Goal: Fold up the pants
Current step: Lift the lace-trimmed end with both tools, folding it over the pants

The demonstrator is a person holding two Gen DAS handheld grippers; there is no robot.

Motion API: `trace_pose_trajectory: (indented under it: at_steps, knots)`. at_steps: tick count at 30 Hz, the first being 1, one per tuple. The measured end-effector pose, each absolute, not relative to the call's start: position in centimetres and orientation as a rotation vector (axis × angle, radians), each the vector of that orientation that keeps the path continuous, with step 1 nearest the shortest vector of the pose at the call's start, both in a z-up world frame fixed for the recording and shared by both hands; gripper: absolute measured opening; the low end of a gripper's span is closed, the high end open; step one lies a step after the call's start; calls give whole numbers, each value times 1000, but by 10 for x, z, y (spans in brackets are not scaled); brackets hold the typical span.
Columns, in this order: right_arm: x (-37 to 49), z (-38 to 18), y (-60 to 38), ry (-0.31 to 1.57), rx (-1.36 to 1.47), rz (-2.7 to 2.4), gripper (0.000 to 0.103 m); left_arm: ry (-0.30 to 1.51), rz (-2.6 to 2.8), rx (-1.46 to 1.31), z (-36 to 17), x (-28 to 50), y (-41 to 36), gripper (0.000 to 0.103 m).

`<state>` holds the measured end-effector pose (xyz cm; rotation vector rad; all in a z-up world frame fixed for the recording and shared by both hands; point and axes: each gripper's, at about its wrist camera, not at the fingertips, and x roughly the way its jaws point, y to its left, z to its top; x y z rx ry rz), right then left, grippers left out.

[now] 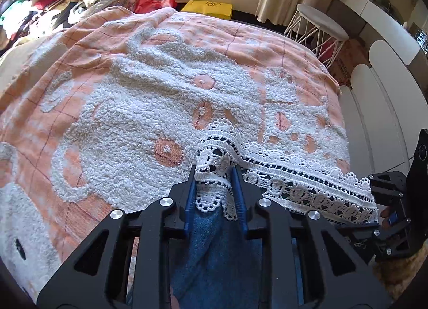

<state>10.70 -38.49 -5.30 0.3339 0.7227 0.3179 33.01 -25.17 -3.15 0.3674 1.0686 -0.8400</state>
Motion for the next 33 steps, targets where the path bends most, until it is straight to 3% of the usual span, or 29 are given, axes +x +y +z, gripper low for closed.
trace_pose_trajectory:
  at_steps: [17,25,27,29,33]
  knots:
    - [59,37,-303,549,212,510,25,941,-1027,47,50,291,-125,14]
    - [67,8,-205,685,37,652,25,1039,-889,-29,24,278,-52,17]
    - [67,-5,-185,724,-17,667,25,1047,-868,-88,22,274,-33,20]
    - [63,-11,-170,737,-72,674,27,1035,-842,-134,22,268,-14,33]
    - [52,-15,-144,724,-191,677,29,1030,-809,-262,20,256,20,41]
